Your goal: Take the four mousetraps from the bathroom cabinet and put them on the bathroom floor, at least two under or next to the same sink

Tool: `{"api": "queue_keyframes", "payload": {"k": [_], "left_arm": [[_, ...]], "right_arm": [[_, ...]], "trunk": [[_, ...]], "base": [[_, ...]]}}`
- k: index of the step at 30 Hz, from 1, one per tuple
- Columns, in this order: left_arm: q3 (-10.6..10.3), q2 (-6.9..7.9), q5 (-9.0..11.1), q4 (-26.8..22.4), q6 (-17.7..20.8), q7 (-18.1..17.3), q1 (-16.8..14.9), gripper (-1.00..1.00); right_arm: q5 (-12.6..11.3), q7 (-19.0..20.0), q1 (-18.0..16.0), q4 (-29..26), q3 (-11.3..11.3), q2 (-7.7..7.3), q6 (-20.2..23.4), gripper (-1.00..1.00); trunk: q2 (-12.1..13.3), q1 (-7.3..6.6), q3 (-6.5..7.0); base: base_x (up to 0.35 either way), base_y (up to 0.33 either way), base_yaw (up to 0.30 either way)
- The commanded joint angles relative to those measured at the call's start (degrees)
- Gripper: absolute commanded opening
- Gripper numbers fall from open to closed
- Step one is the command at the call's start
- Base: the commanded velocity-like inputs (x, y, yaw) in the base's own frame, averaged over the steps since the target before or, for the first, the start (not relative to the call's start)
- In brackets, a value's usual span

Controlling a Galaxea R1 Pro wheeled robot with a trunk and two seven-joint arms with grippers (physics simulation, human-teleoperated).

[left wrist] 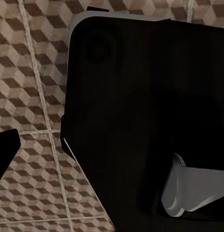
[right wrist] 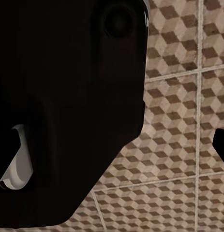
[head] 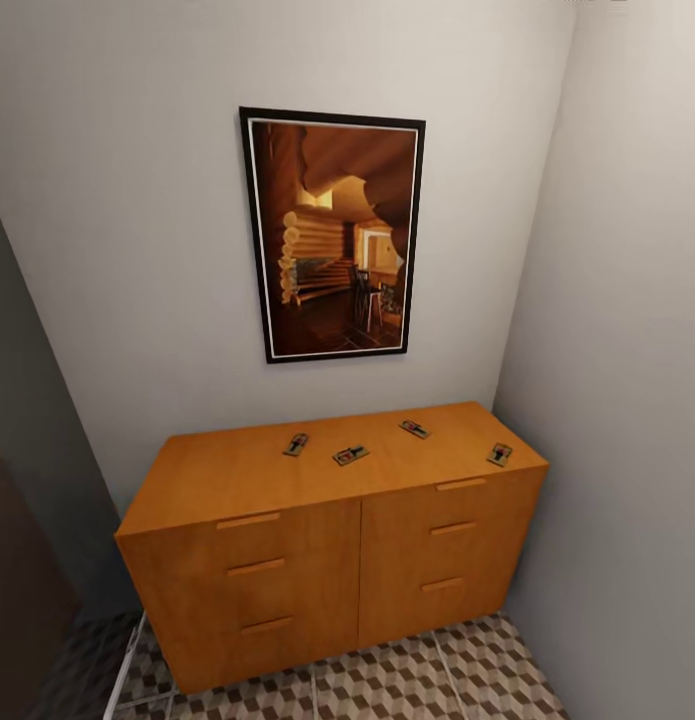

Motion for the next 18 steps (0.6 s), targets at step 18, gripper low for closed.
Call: {"api": "queue_keyframes", "payload": {"k": [18], "left_arm": [[0.0,-0.01,0.5,-0.1,0.0,0.0,0.0,1.00]], "right_arm": [[0.0,0.0,0.0,0.0,0.0,0.01,0.0,1.00]], "trunk": [[7.2,-3.95,3.18]], "base": [[0.000,0.000,0.000]]}}
